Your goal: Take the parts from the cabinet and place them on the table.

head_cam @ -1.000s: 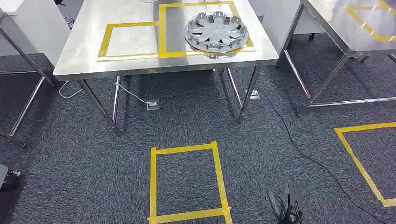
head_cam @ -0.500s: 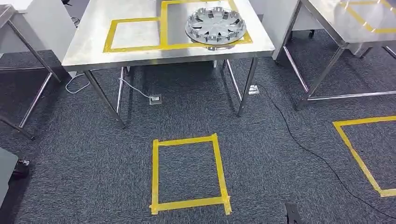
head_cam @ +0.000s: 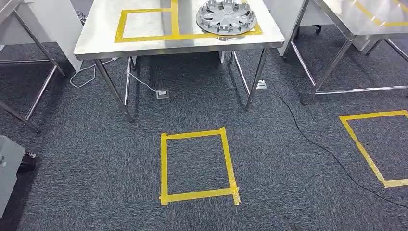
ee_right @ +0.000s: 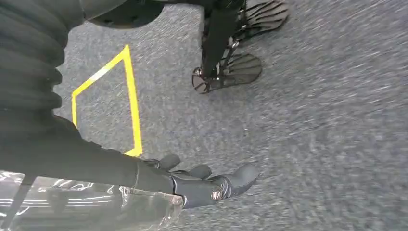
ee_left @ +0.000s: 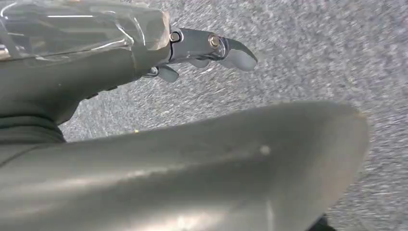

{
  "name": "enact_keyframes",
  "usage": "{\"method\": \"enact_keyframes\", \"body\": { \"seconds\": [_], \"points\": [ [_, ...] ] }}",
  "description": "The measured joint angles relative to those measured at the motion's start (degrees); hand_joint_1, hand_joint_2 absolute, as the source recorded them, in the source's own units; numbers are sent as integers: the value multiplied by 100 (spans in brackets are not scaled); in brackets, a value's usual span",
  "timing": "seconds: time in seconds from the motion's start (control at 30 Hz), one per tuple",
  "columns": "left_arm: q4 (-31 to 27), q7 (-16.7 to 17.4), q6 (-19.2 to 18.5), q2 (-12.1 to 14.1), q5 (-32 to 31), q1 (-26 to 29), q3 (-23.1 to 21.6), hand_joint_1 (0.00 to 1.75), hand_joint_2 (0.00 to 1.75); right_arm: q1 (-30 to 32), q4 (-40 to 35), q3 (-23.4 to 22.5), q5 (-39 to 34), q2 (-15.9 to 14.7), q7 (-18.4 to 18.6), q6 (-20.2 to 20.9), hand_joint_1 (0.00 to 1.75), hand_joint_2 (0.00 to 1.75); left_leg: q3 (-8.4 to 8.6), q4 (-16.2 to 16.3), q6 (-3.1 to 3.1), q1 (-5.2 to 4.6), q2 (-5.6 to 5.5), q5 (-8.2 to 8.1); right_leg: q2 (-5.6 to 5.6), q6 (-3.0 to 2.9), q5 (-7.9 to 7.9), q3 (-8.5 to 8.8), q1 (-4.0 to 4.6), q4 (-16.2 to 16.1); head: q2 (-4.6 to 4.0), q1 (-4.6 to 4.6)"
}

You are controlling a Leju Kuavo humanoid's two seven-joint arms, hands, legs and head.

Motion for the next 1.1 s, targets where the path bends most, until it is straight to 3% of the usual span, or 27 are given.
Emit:
{"method": "enact_keyframes", "body": {
  "seconds": [0.13,0.2,0.23,0.27,0.3,0.33,0.37,0.4,0.43,0.47,0.5,0.53,0.57,0.6,0.63,0.73,0.77,0.8,0.83,0.87,0.9,0.93,0.97,1.0,1.03,1.07,1.1],
  "points": [
    [0,0,0,0,0,0,0,0,0,0,0,0,0,0,0,0,0,175,0,0,0,0,0,0,0,0,0,0,0,0,0,0],
    [-4,0,2,0,0,2,4,0,0,-6,0,2,0,-2,0,0,0,175,-17,7,-8,-3,2,10,0,-29,-82,74,4,-140,0,-4],
    [-17,2,7,0,0,6,20,0,0,-28,4,9,-2,-2,2,0,0,175,-65,11,-52,-20,18,70,4,-96,-209,259,45,-545,2,-13],
    [-17,4,9,4,0,7,30,0,0,-36,13,18,0,9,2,0,0,175,-49,-27,-81,-6,22,132,3,-106,-167,197,52,-468,2,-39],
    [-22,20,4,37,-46,30,55,0,0,-43,90,52,-39,28,9,-2,0,175,-153,5,-218,41,-14,139,-26,-250,57,14,18,-504,0,11],
    [-22,44,-2,59,-99,32,59,0,0,-36,98,52,-68,28,11,-9,0,175,-305,729,-315,87,-21,-771,-32,-313,225,-168,16,-502,0,-44],
    [-22,44,-13,72,-105,23,63,0,0,-34,107,55,-79,28,11,-9,0,175,-381,1227,-352,102,-21,-1098,-33,-312,308,-255,17,-494,0,-37],
    [-22,50,-31,74,-112,20,66,0,0,-34,114,57,-89,31,9,-9,0,175,-411,1609,-380,112,-20,-1223,-36,-306,381,-350,17,-485,0,-37],
    [-22,55,-44,72,-114,21,66,0,0,-34,122,57,-101,33,7,-11,0,175,-376,1841,-396,127,-20,-1181,-35,-297,448,-415,16,-472,0,-39],
    [-22,59,-48,72,-118,21,66,0,0,-30,127,57,-109,33,4,-13,0,175,-250,1856,-407,149,-20,-998,-36,-287,518,-523,14,-452,0,-39],
    [-22,63,-48,72,-122,17,68,0,0,-25,129,59,-114,33,2,-13,0,175,-16,1673,-409,168,-20,-767,-35,-269,583,-641,13,-420,0,-39],
    [-22,68,-48,72,-122,7,68,0,0,-23,131,66,-114,33,-2,-13,0,175,339,1277,-400,174,-20,-621,-27,-238,643,-746,12,-382,0,-37],
    [-22,74,-48,72,-131,-9,70,0,0,-28,136,74,-116,33,-7,-15,0,175,766,752,-381,174,-28,-675,-22,-213,693,-793,11,-348,0,-44],
    [-22,79,-48,85,-140,-34,76,0,0,-17,135,87,-116,35,-15,-20,0,175,1174,133,-348,142,-34,-1002,-22,-163,743,-835,37,-339,0,-44],
    [-22,79,-48,85,-162,-54,79,0,0,-19,138,92,-118,35,-20,-20,0,175,1270,-107,-295,134,-43,-1105,-31,-131,793,-840,33,-348,0,-26],
    [-22,85,-59,92,-197,-46,76,0,0,-25,153,96,-136,37,-26,-22,0,175,1112,-105,-140,58,-20,-955,-38,-3,986,-864,5,-427,0,-35],
    [-22,90,-63,92,-214,-52,76,0,0,-9,179,96,-153,37,-26,-24,0,175,1056,-143,-77,98,32,-837,-21,-24,881,-929,-34,-344,0,-39],
    [-22,92,-70,92,-216,-62,76,0,0,6,184,98,-162,39,-22,-24,0,175,953,-150,-10,90,14,-749,-19,-82,548,-1018,-25,-126,0,-9],
    [-22,98,-81,94,-225,-67,76,0,0,21,190,98,-173,33,-24,-24,0,175,852,-147,8,83,12,-661,-17,-143,166,-1134,-26,273,2,9],
    [-22,105,-83,94,-236,-66,76,0,0,21,197,98,-181,24,-24,-24,0,175,756,-146,14,77,15,-584,-11,-165,-117,-1236,-24,691,0,18],
    [-20,111,-94,96,-245,-68,74,0,0,17,205,98,-197,22,-24,-24,0,175,634,-140,14,69,20,-504,-11,-145,-314,-1321,-27,1144,0,13],
    [-22,120,-101,94,-273,-68,74,0,0,20,214,98,-203,17,-26,-24,0,175,558,-135,8,63,25,-416,-12,-76,-305,-1342,-34,1450,0,13],
    [-22,133,-109,94,-291,-69,74,0,0,25,219,98,-214,17,-28,-24,0,175,443,-133,-4,64,33,-348,-12,6,-159,-1244,-41,1497,0,13],
    [-22,151,-118,92,-315,-69,74,0,0,30,223,101,-225,17,-33,-24,0,175,333,-122,-25,66,34,-269,-12,87,49,-1031,-47,1327,0,18],
    [-20,168,-122,90,-345,-70,72,0,0,30,225,101,-238,13,-37,-24,0,175,234,-99,-49,70,38,-205,-13,130,208,-739,-50,978,0,15],
    [-22,172,-129,88,-354,-73,72,0,0,28,225,101,-247,13,-46,-24,0,175,149,-58,-76,71,38,-155,-13,119,226,-372,-50,507,0,20],
    [-20,177,-131,87,-367,-75,72,0,0,15,225,101,-247,13,-48,-24,0,175,82,-1,-118,44,36,-119,-13,32,-59,121,-26,-133,2,22]
  ]
}}
